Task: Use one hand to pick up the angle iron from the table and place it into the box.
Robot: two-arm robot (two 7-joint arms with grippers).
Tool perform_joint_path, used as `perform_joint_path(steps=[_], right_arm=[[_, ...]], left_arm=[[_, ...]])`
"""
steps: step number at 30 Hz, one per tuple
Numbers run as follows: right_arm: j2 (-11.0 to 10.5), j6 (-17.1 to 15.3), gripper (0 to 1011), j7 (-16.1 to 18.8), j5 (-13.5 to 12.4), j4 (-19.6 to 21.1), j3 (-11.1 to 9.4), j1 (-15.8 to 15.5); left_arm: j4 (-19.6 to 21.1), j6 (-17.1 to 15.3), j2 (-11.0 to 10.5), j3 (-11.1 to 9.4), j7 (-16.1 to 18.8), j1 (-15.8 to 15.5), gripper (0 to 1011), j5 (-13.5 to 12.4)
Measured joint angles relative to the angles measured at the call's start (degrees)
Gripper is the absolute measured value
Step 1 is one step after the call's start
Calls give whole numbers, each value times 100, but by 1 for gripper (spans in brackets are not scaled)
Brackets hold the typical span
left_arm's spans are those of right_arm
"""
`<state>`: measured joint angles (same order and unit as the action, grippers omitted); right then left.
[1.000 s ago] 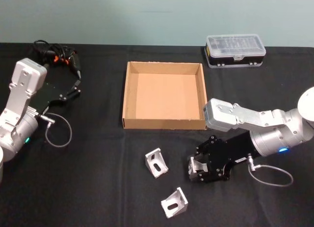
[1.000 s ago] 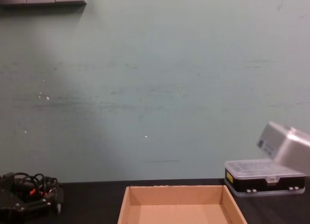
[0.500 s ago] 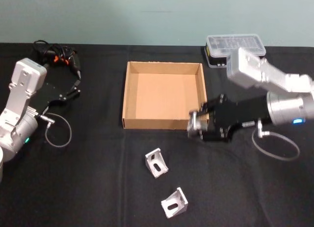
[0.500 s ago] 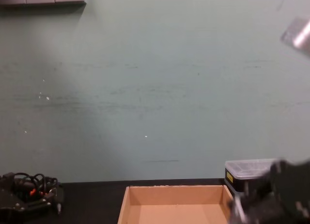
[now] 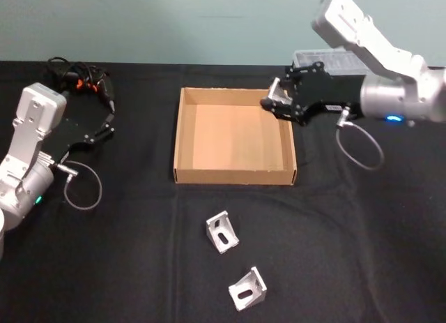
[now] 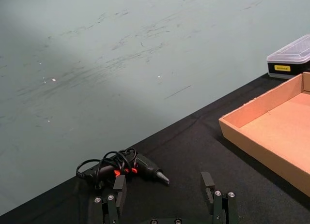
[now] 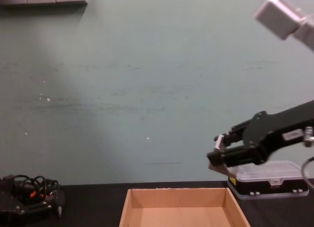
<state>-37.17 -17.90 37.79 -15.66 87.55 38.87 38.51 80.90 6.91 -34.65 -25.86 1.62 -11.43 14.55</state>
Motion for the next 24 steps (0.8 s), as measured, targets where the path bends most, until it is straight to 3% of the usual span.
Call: perform_joint_path(steps=[5,11,12,20,24], right_arm=[[446,-7,450,-134,175,-575,52,200],[1061,89,450,-161,459,-1638,219,552],[1061,89,450,-161,459,-1638,219,552],[1653,245,450,-113,687,-2736,324,871],[1772,254,450,-58,746,-2979,346,925]], left_arm=[[0,0,0,0,0,0,1000,0],[0,0,0,0,0,0,1000,0],[0,0,0,0,0,0,1000,0],[0,0,0,0,0,0,1000,0],[0,0,0,0,0,0,1000,0]])
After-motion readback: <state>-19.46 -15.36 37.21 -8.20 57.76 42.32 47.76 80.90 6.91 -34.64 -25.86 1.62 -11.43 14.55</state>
